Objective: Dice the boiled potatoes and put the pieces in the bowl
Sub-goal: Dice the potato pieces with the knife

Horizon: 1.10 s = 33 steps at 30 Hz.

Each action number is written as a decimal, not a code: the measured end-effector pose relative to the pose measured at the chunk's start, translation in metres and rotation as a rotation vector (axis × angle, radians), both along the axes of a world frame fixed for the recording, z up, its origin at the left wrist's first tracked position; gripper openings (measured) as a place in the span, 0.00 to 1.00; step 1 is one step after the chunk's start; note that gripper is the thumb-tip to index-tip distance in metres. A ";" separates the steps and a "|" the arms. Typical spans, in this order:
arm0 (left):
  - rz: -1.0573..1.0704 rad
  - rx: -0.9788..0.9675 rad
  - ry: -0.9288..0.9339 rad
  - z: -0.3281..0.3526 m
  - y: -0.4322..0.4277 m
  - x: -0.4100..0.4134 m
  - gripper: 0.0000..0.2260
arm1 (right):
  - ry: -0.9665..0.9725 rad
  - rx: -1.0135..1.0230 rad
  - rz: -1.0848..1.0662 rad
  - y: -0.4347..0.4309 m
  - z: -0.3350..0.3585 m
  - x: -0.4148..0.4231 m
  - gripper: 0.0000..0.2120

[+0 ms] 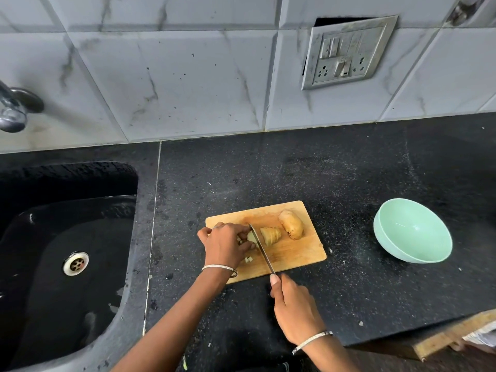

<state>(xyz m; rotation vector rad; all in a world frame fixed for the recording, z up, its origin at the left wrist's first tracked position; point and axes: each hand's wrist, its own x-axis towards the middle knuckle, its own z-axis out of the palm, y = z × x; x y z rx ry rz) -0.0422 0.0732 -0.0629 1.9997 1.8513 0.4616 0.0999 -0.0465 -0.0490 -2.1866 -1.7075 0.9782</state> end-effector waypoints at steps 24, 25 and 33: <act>0.022 -0.053 0.007 0.003 0.001 0.000 0.14 | -0.049 -0.094 -0.027 -0.015 0.008 0.020 0.20; 0.019 -0.052 0.021 0.003 0.000 -0.001 0.15 | -0.046 -0.081 -0.028 -0.015 0.010 0.019 0.21; 0.032 -0.003 0.068 0.002 -0.001 -0.005 0.10 | -0.072 -0.001 -0.023 -0.005 0.006 -0.007 0.20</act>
